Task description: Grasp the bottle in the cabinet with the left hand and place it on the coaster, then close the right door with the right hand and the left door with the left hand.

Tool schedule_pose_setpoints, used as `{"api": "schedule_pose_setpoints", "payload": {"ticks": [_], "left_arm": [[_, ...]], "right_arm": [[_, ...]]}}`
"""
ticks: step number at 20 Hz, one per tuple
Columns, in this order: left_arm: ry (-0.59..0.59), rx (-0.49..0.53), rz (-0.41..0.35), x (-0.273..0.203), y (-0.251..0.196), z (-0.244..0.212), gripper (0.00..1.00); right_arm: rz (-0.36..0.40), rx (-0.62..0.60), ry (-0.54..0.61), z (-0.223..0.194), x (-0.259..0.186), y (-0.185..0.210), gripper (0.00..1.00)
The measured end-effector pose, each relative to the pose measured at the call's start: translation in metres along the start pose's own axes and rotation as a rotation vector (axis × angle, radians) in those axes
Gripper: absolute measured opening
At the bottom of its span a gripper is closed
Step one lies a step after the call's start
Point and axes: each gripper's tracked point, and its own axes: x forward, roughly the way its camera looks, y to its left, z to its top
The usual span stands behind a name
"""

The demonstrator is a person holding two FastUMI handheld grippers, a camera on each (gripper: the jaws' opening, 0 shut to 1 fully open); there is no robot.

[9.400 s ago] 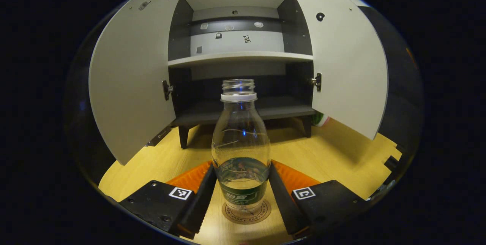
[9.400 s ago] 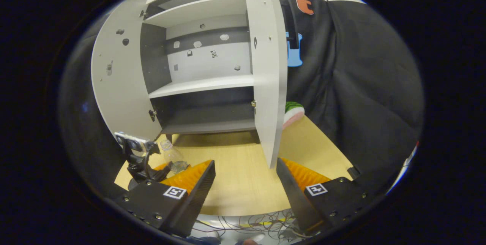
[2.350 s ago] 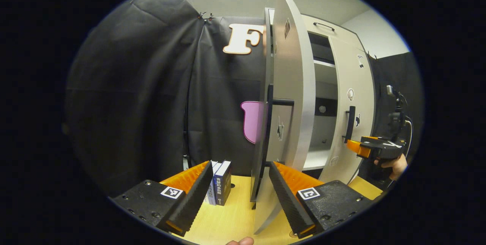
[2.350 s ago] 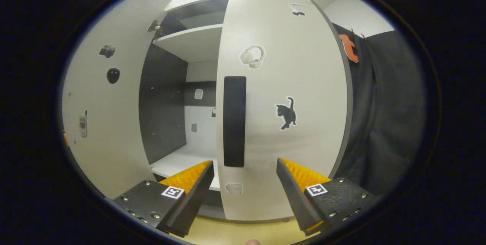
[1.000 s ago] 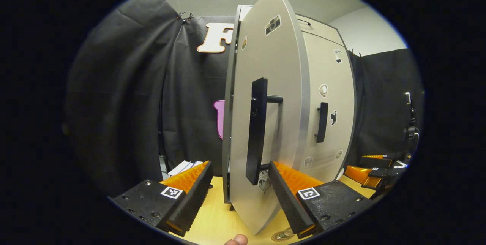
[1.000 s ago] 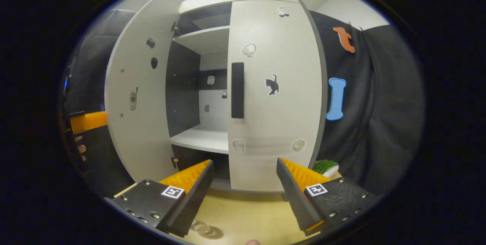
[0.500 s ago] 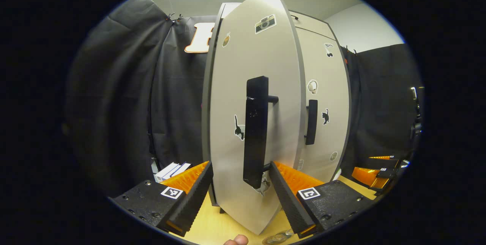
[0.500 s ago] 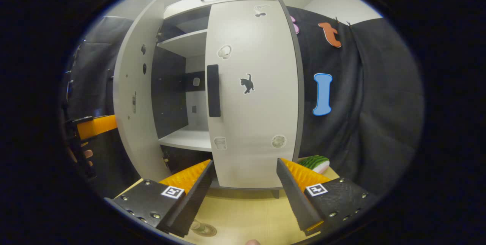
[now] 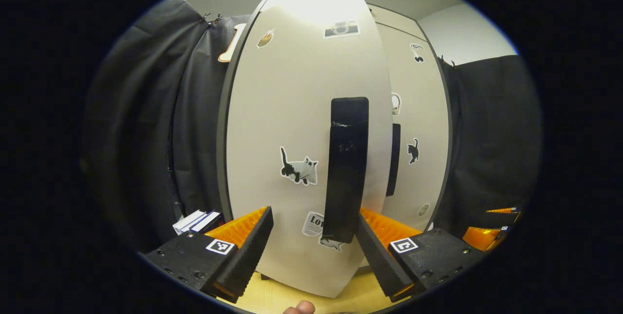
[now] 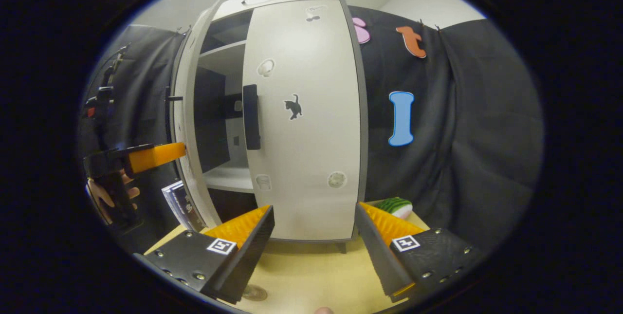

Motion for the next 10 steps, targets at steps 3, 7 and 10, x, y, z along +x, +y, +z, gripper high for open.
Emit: {"api": "schedule_pose_setpoints", "payload": {"ticks": [3,7,10], "left_arm": [[0.006,-0.016,0.002,0.015,-0.005,-0.001,1.0],[0.002,-0.008,0.017,0.035,-0.014,-0.001,1.0],[-0.001,0.003,0.024,0.052,-0.019,-0.003,1.0]], "right_arm": [[-0.003,0.019,0.004,-0.002,0.002,-0.004,1.0],[0.0,0.027,0.009,-0.005,0.003,-0.006,1.0],[0.003,0.034,0.01,-0.006,0.003,-0.006,1.0]]}}
